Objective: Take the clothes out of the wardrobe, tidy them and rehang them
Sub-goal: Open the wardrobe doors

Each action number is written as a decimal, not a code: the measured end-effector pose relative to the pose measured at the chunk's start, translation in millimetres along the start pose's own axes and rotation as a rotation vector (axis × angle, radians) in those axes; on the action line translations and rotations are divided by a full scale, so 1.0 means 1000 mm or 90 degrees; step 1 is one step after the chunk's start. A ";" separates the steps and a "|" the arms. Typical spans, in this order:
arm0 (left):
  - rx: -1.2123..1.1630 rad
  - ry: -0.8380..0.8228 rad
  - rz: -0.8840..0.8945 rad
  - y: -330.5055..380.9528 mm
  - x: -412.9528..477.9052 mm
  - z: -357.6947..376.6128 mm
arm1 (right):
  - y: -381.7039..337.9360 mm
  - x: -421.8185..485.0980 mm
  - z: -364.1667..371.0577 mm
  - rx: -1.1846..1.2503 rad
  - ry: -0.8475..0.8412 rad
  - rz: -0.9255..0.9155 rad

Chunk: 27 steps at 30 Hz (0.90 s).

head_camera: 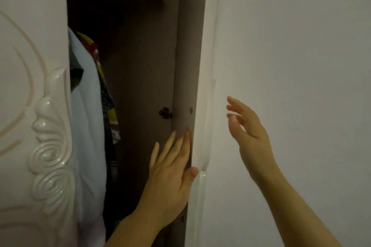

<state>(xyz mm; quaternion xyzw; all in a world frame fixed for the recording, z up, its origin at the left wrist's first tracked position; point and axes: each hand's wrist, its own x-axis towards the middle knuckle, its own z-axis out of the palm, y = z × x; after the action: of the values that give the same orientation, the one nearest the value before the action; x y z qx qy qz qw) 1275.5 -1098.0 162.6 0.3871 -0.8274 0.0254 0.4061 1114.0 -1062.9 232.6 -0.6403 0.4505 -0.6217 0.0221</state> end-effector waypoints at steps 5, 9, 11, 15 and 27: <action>-0.011 -0.026 0.017 0.041 0.026 0.038 | -0.009 0.011 -0.047 -0.247 0.067 -0.191; 0.011 -0.020 0.062 0.058 0.046 0.069 | -0.007 0.019 -0.058 -0.411 0.114 -0.310; 0.006 -0.021 0.077 0.065 0.055 0.082 | -0.005 0.028 -0.061 -0.473 0.111 -0.372; 0.029 -0.012 0.073 0.066 0.073 0.107 | 0.012 0.060 -0.063 -0.597 0.043 -0.371; 0.092 0.009 0.041 0.004 0.154 0.166 | 0.122 0.108 -0.062 -0.828 0.026 -0.313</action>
<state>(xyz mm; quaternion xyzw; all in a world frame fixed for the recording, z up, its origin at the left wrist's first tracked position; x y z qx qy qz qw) 1106.8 -1249.8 159.1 0.3886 -0.8325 0.1006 0.3818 976.9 -1167.1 258.5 -0.5951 0.5739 -0.2247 -0.5158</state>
